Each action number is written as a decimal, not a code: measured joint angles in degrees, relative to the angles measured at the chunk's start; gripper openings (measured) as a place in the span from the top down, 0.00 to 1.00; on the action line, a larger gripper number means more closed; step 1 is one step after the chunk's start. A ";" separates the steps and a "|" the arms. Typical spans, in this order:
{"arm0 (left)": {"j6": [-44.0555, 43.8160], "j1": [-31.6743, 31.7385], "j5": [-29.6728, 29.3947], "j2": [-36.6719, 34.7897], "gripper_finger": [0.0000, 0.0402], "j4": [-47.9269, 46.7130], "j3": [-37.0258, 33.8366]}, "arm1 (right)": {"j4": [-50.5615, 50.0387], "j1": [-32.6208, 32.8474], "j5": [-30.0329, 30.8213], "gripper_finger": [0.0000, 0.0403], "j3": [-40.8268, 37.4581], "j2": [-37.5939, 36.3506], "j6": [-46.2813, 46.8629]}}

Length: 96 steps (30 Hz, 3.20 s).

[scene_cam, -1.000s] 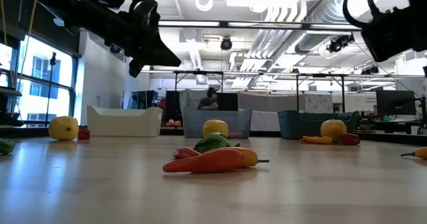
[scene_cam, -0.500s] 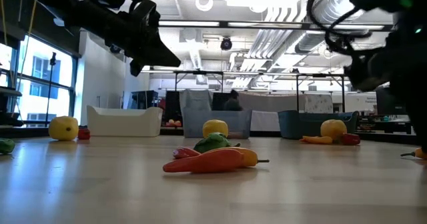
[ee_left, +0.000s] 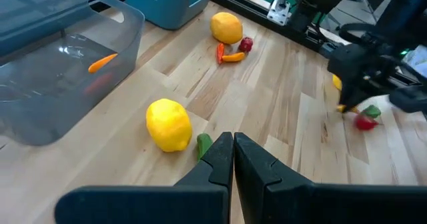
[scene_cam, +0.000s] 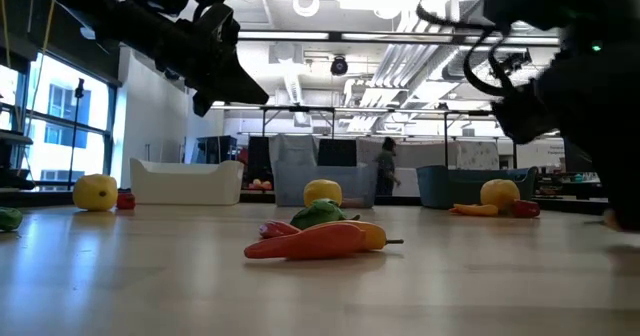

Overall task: Sort produce into baskets
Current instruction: Put the bottom right yellow chili pepper into the black bin, then put the top yellow chili pepper into the black bin

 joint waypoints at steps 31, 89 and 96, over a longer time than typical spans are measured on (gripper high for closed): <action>0.76 0.31 -1.81 0.00 1.00 -0.55 0.04 | 38.07 -41.02 15.87 0.99 12.70 -0.26 -34.64; 0.37 0.24 -3.09 0.01 1.00 -1.36 0.04 | -10.91 -44.57 5.36 0.99 19.85 -0.93 -61.83; 0.39 0.24 -2.95 0.00 1.00 -1.40 0.04 | -16.74 -41.26 5.17 1.00 9.19 -11.53 -53.86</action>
